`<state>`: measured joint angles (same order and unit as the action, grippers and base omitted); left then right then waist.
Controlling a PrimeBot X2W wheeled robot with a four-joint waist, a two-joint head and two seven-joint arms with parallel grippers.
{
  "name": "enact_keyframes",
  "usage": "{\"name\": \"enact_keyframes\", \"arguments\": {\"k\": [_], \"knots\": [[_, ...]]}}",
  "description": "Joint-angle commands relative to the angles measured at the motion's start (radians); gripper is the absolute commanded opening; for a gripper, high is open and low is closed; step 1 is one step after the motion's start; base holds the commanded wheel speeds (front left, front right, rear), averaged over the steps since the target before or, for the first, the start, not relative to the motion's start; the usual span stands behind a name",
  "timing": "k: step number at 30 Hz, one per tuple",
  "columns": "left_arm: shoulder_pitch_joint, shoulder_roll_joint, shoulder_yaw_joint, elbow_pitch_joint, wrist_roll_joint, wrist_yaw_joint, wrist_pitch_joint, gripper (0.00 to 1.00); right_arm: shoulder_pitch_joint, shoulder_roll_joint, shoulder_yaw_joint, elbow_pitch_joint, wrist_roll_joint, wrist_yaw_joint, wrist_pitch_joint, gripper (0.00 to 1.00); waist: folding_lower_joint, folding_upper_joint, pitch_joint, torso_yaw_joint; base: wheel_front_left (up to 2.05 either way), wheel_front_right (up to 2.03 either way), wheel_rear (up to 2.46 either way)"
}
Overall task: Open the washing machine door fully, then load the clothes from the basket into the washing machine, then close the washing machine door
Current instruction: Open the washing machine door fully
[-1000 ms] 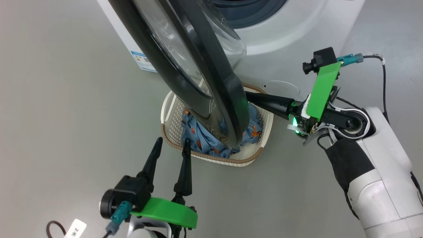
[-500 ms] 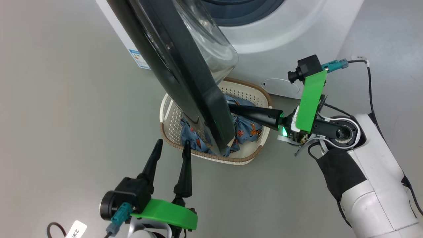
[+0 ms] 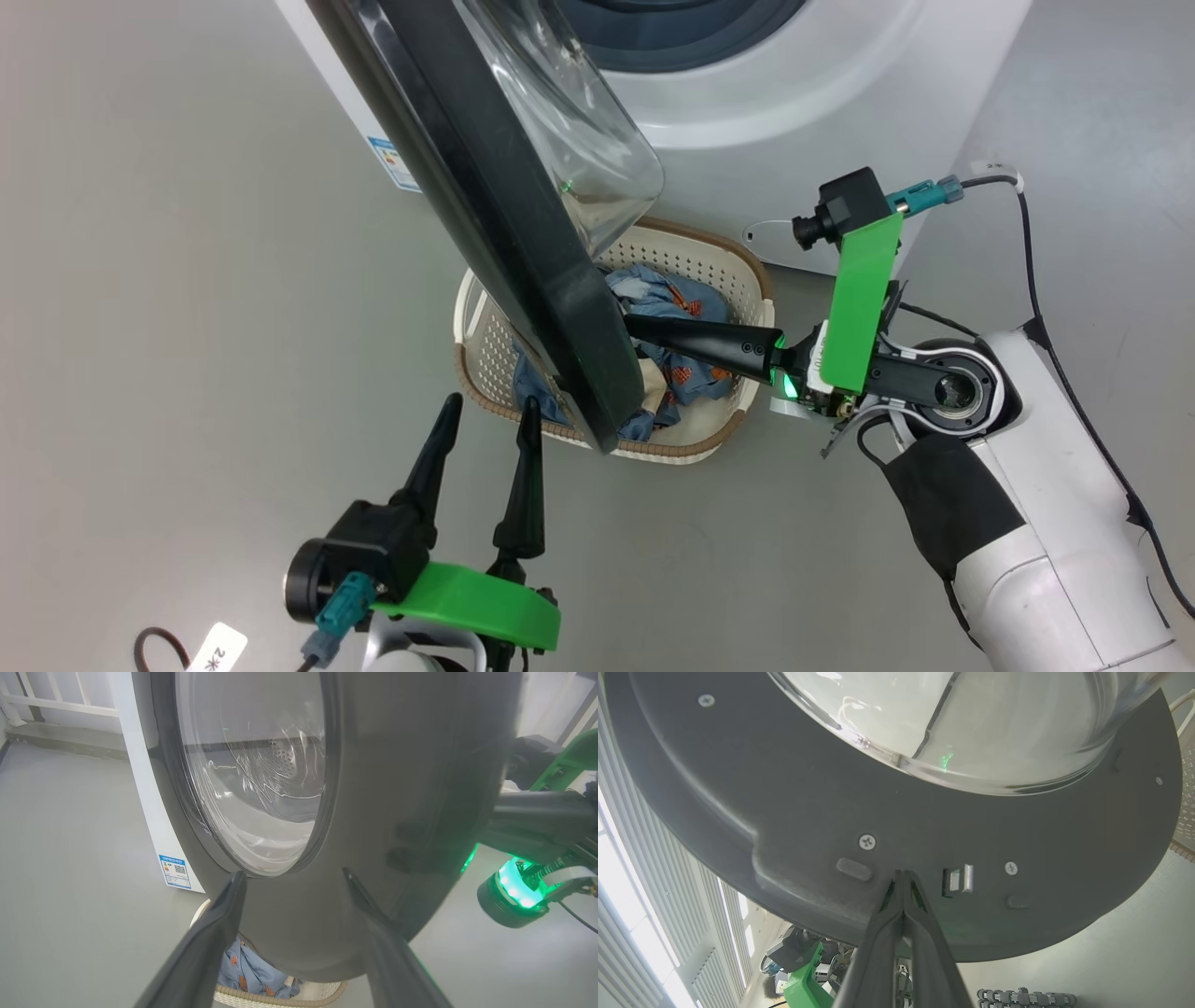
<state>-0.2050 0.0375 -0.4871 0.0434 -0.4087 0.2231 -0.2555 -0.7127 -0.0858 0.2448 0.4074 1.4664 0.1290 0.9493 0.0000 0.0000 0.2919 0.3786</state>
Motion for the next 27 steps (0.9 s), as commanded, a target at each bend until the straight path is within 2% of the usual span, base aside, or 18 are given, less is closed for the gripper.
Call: {"name": "enact_keyframes", "arguments": {"k": [1,8,15,19,23,27], "knots": [[-0.015,0.013,0.027,-0.024,0.0,0.001,-0.006,1.0,0.016,0.035,0.018,-0.037,-0.01,0.002,0.006,0.0,0.0,0.0,0.0,0.001,0.0,0.0,0.0],[-0.011,0.013,0.033,-0.019,0.003,0.001,-0.006,1.0,0.032,0.03,-0.017,-0.051,-0.046,0.002,-0.035,0.0,0.0,0.0,-0.02,-0.01,0.0,0.0,0.0],[-0.001,0.013,0.052,-0.01,0.015,-0.004,-0.006,1.0,0.097,-0.029,-0.033,-0.164,-0.176,0.002,-0.145,0.0,0.0,0.0,-0.057,-0.035,0.0,0.0,0.0],[0.01,0.013,0.073,-0.004,0.023,-0.007,-0.006,1.0,0.172,-0.091,-0.012,-0.283,-0.297,0.002,-0.272,0.0,0.0,0.0,-0.085,-0.059,0.0,0.0,0.0],[0.022,0.013,0.1,0.001,0.034,-0.013,-0.006,1.0,0.258,-0.179,0.055,-0.37,-0.479,0.002,-0.474,0.0,0.0,0.0,-0.116,-0.089,0.0,0.0,0.0],[0.04,0.013,0.128,0.006,0.042,-0.02,-0.006,1.0,0.341,-0.26,0.128,-0.397,-0.635,0.002,-0.677,0.0,0.0,0.0,-0.152,-0.119,0.0,0.0,0.0]]}}
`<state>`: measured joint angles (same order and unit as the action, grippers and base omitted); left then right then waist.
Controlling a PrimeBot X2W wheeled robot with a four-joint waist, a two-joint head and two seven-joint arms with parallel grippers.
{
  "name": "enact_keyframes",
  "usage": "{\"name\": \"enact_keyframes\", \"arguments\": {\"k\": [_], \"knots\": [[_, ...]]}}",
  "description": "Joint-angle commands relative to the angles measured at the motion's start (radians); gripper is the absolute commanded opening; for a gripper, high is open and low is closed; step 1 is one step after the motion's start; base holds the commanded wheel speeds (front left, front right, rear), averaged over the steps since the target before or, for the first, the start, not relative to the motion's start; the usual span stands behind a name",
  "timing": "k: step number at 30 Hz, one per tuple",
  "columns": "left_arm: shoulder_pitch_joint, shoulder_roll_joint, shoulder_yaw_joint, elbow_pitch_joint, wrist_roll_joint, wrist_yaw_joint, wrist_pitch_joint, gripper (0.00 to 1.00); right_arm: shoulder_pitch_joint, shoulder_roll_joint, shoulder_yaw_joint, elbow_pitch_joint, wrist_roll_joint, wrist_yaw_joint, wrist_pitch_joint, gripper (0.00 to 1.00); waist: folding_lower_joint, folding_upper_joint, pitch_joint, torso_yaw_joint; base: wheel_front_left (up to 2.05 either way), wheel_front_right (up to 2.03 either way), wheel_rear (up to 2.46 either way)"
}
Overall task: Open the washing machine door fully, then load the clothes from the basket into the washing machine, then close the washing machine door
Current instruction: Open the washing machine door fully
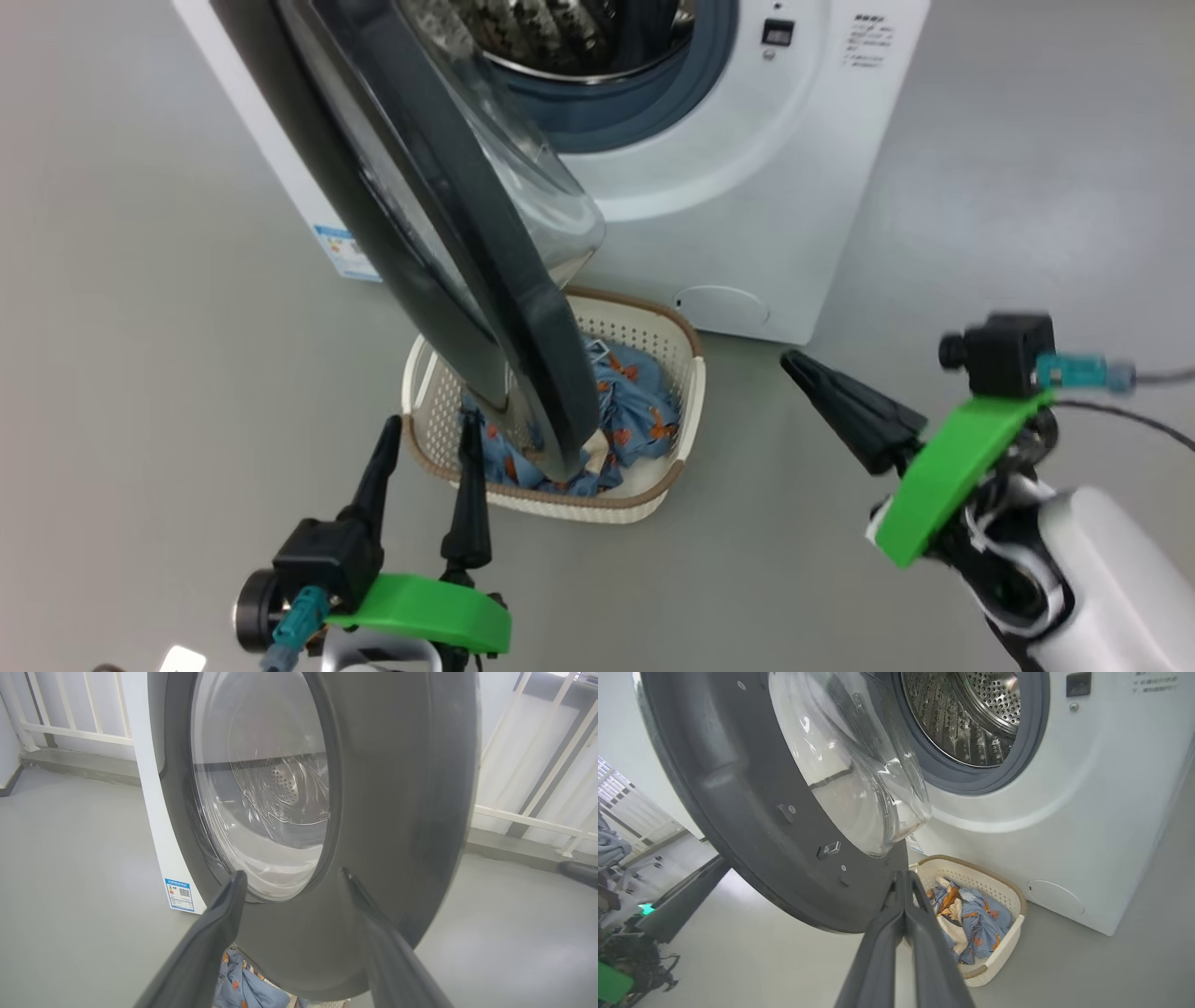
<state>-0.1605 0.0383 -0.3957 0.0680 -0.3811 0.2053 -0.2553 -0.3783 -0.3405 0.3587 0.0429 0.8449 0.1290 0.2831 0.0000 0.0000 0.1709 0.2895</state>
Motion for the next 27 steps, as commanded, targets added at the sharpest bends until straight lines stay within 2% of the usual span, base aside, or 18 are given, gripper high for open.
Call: {"name": "enact_keyframes", "arguments": {"k": [1,6,11,17,21,27], "knots": [[0.001,0.012,0.044,-0.016,0.017,-0.004,-0.006,1.0,0.025,-0.021,0.025,-0.031,-0.051,0.002,-0.059,0.0,0.0,0.0,-0.04,-0.038,0.0,0.0,0.0],[0.027,0.012,0.079,-0.01,0.034,-0.015,-0.006,1.0,0.11,-0.031,0.017,-0.007,-0.207,0.002,-0.26,0.0,0.0,0.0,-0.076,-0.081,0.0,0.0,0.0],[0.052,0.012,0.109,-0.003,0.049,-0.027,-0.006,1.0,0.19,0.023,-0.05,0.019,-0.327,0.002,-0.374,0.0,0.0,0.0,-0.107,-0.117,0.0,0.0,0.0],[0.077,0.012,0.131,-0.005,0.062,-0.035,-0.006,1.0,0.281,0.119,-0.179,0.014,-0.455,0.002,-0.421,0.0,0.0,0.0,-0.13,-0.152,0.0,0.0,0.0],[0.089,0.012,0.136,-0.004,0.065,-0.037,-0.006,1.0,0.348,0.196,-0.256,-0.01,-0.499,0.002,-0.431,0.0,0.0,0.0,-0.144,-0.167,0.0,0.0,0.0],[0.109,0.012,0.145,-0.004,0.069,-0.037,-0.006,1.0,0.403,0.249,-0.321,-0.039,-0.538,0.002,-0.442,0.0,0.0,0.0,-0.162,-0.188,0.0,0.0,0.0]]}}
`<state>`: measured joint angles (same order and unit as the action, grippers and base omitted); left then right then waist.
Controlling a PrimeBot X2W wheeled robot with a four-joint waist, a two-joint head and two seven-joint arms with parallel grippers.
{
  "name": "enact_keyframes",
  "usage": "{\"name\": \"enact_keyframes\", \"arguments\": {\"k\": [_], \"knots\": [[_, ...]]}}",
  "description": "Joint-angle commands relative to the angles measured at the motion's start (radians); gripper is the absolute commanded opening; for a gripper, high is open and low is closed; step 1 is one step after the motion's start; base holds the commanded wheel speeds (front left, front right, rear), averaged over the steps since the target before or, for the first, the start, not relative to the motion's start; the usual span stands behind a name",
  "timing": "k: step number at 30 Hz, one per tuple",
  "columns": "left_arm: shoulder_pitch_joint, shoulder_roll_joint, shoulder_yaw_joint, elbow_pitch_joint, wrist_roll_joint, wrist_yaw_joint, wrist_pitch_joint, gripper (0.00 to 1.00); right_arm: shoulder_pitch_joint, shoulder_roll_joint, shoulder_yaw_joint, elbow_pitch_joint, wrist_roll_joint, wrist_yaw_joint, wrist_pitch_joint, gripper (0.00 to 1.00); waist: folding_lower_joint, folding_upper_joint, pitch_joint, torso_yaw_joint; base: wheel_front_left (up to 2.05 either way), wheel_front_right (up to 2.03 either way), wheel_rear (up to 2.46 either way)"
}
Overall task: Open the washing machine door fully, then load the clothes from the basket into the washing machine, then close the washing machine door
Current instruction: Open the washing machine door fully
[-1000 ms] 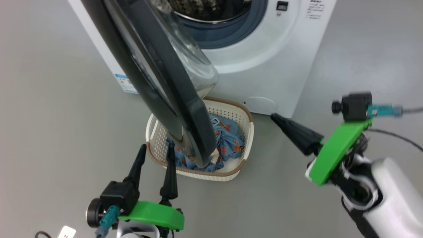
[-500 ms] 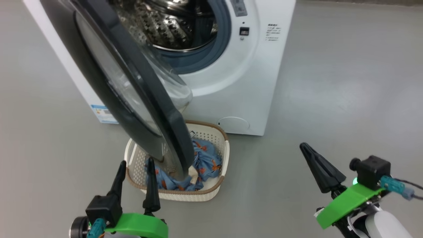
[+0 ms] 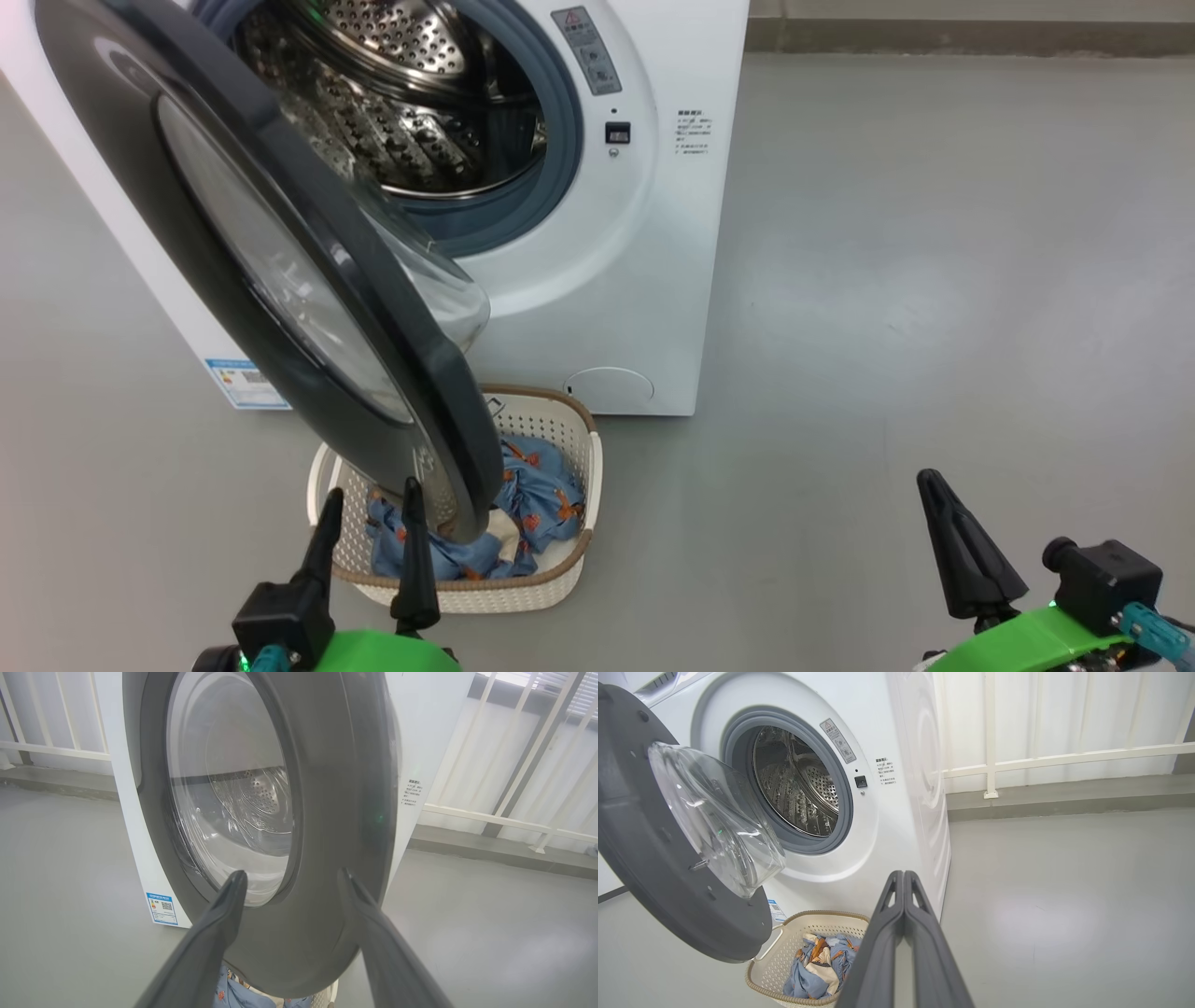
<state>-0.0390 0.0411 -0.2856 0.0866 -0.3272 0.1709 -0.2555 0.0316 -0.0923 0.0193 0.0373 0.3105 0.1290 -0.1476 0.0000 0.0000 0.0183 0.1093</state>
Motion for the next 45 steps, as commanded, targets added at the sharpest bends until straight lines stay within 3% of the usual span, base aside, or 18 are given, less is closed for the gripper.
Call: {"name": "enact_keyframes", "arguments": {"k": [1,2,3,4,5,7,22,26,32,39,45], "knots": [[-0.009,0.009,0.036,-0.02,0.015,-0.003,-0.006,1.0,-0.001,0.007,0.009,-0.036,-0.004,0.002,-0.014,0.0,0.0,0.0,-0.013,-0.01,0.0,0.0,0.0],[-0.004,0.009,0.037,-0.017,0.014,-0.004,-0.006,1.0,0.006,0.013,-0.001,-0.037,-0.009,0.002,-0.018,0.0,0.0,0.0,-0.017,-0.012,0.0,0.0,0.0],[0.0,0.009,0.038,-0.016,0.013,-0.004,-0.006,1.0,0.012,0.018,-0.011,-0.039,-0.019,0.002,-0.023,0.19,0.0,0.0,-0.019,-0.013,0.0,0.0,0.0],[0.004,0.009,0.039,-0.015,0.013,-0.004,-0.006,1.0,0.017,0.022,-0.018,-0.041,-0.029,0.002,-0.028,0.47,0.0,0.0,-0.021,-0.014,0.0,0.0,0.0],[0.004,0.009,0.039,-0.015,0.013,-0.004,-0.006,1.0,0.017,0.022,-0.018,-0.041,-0.029,0.002,-0.028,0.47,0.0,0.0,-0.021,-0.014,0.0,0.0,0.0],[0.01,0.009,0.04,-0.013,0.012,-0.006,-0.006,1.0,0.028,0.029,-0.029,-0.04,-0.039,0.002,-0.036,1.0,0.0,0.0,-0.023,-0.016,0.0,0.0,0.0],[0.021,0.009,0.038,0.002,0.001,-0.034,-0.006,1.0,0.043,0.042,-0.034,-0.016,-0.068,0.002,-0.054,1.0,0.0,0.0,-0.023,-0.024,0.0,0.0,0.0],[0.019,0.009,0.029,0.009,-0.015,-0.077,-0.006,1.0,0.042,0.042,-0.034,-0.013,-0.068,0.002,-0.054,1.0,0.0,0.0,-0.025,-0.023,0.0,0.0,0.0],[0.014,0.009,0.053,0.023,-0.02,-0.098,-0.006,1.0,0.043,0.042,-0.029,-0.012,-0.068,0.002,-0.049,1.0,0.0,0.0,-0.032,-0.019,0.0,0.0,0.0],[0.006,0.009,0.068,0.036,-0.025,-0.156,-0.006,1.0,0.043,0.042,-0.03,-0.017,-0.063,0.002,-0.043,1.0,0.0,0.0,-0.035,-0.011,0.0,0.0,0.0],[0.009,0.009,0.077,0.042,-0.023,-0.164,-0.006,1.0,0.043,0.042,-0.031,-0.017,-0.058,0.002,-0.04,1.0,0.0,0.0,-0.036,-0.008,0.0,0.0,0.0]]}}
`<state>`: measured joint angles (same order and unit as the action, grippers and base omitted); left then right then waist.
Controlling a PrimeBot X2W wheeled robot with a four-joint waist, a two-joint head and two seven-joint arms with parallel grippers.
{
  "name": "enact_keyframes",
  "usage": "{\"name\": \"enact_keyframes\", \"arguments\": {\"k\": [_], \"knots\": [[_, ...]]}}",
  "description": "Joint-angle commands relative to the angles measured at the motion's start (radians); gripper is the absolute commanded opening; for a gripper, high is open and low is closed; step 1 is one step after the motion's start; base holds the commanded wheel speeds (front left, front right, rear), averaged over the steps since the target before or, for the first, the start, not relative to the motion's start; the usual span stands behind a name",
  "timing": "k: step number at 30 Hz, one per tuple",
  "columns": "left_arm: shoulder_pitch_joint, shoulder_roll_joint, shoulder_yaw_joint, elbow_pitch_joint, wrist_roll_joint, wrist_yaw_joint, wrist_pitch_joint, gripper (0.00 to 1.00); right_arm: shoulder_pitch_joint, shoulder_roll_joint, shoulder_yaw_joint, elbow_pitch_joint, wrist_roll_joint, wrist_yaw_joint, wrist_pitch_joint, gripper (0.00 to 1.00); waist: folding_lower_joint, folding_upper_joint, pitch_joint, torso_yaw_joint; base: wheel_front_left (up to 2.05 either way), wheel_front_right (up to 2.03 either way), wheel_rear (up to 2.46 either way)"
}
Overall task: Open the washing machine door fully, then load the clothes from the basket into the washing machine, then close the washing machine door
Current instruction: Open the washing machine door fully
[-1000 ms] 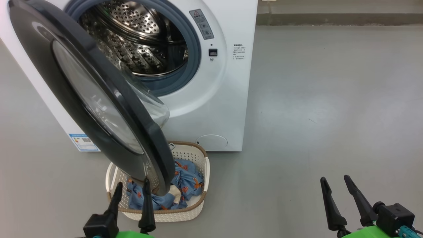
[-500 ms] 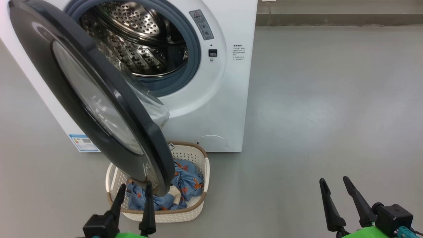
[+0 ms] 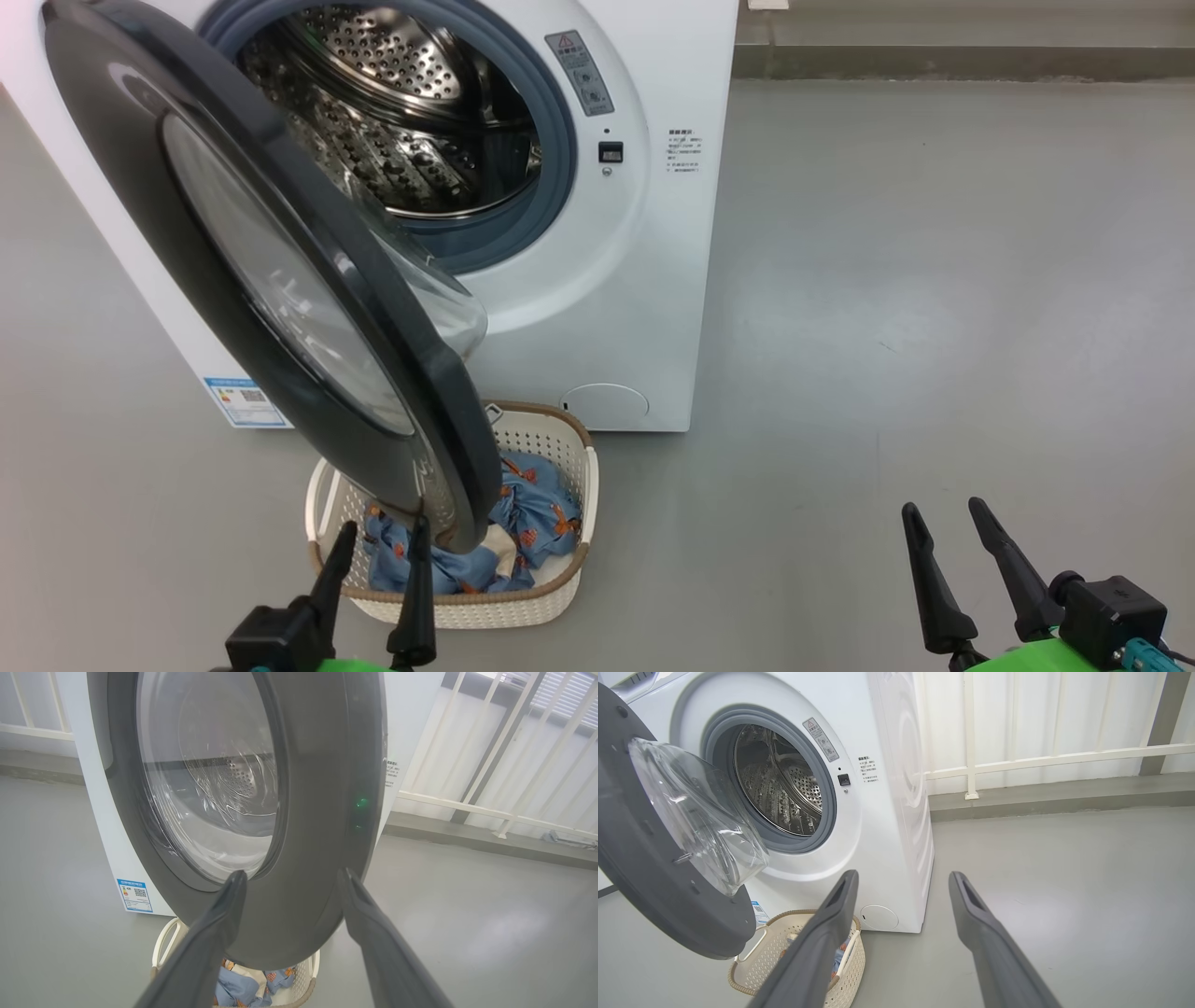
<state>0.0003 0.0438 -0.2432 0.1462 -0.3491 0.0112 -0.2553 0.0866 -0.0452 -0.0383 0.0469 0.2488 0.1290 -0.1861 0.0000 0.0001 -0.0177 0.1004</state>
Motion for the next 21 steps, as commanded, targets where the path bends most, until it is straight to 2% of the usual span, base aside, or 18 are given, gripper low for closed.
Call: {"name": "enact_keyframes", "arguments": {"k": [1,10,21], "knots": [[-0.03,0.006,0.032,-0.016,-0.002,-0.007,-0.006,1.0,-0.012,-0.005,0.026,-0.026,0.004,0.002,-0.002,1.0,0.0,-0.0001,0.0,0.001,0.0,0.0,0.0],[-0.03,0.006,0.026,-0.01,0.004,-0.007,-0.006,1.0,-0.015,-0.005,0.033,-0.022,0.005,0.002,-0.001,1.0,0.0,-0.0001,0.001,0.001,0.0,0.0,0.0],[-0.031,0.006,0.026,-0.013,0.018,0.016,-0.006,1.0,-0.017,-0.005,0.034,-0.015,0.007,0.002,-0.005,1.0,0.0,-0.0001,0.001,0.002,0.0,0.0,0.0]]}}
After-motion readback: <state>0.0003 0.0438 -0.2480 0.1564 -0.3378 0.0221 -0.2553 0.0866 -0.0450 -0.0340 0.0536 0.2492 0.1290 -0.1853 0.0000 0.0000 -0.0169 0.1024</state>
